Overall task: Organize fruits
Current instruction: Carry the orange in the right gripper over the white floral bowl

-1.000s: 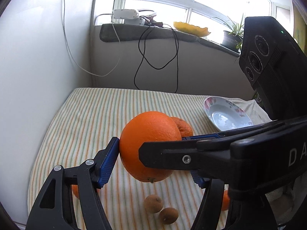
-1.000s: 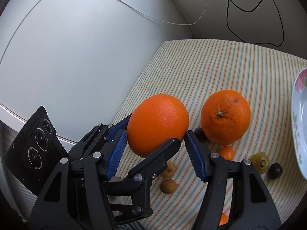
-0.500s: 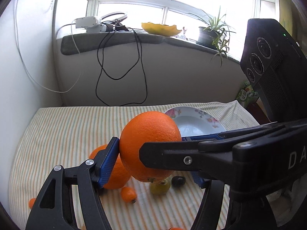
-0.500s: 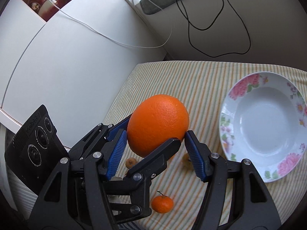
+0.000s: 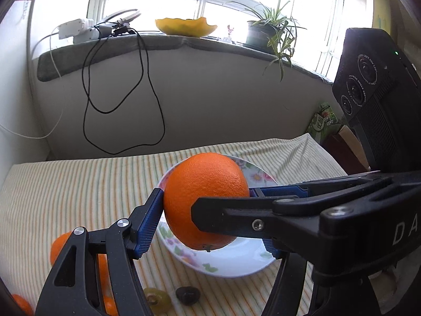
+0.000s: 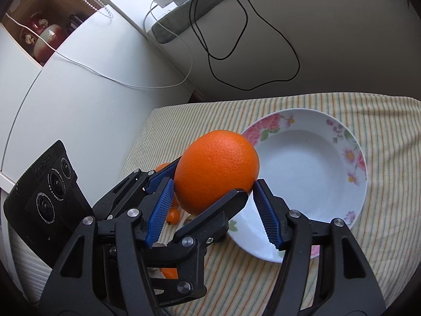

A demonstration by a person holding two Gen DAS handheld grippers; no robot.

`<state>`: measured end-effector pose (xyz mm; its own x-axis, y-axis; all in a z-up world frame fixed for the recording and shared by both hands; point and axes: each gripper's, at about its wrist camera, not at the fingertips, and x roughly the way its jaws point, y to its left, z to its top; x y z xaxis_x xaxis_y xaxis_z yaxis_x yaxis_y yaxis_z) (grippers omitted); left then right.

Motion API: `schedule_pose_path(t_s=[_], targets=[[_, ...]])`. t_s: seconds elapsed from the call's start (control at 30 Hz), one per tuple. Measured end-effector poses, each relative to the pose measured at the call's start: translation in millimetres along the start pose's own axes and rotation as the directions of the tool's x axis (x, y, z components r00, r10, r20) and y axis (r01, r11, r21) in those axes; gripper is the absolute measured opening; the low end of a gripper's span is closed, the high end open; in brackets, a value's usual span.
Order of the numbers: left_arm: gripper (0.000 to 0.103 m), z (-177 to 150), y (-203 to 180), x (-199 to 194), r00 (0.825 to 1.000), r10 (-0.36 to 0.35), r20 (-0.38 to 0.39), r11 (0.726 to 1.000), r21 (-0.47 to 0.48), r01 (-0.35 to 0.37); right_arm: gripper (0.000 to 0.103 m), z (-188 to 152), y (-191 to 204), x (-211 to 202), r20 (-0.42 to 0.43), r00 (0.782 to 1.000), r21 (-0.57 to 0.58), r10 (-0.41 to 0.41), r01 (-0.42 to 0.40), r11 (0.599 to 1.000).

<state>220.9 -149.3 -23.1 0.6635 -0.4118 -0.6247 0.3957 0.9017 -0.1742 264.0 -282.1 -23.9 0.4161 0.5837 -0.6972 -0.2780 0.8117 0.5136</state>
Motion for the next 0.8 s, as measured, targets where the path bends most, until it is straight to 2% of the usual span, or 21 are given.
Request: schedule_pose_path(t_s=[0.5, 0.7, 0.8], targets=[[0.066, 8, -4, 54, 0.996, -0.020, -0.088, 1.000, -0.020, 0.019, 0.065, 13, -43, 17, -0.022, 1.000, 0.072, -0.011, 0.012, 0.997], [0.066, 8, -3, 64, 0.994, -0.016, -0.107, 0.999, -0.030, 0.013, 0.065, 14, -47, 19, -0.022, 0.999, 0.064, -0.035, 0.036, 0.997], [0.067, 4, -5, 73, 0.988, -0.006, -0.155, 1.000, -0.017, 0.003, 0.066, 19, -44, 17, 0.004, 0.999, 0.051, -0.053, 0.052, 0.997]])
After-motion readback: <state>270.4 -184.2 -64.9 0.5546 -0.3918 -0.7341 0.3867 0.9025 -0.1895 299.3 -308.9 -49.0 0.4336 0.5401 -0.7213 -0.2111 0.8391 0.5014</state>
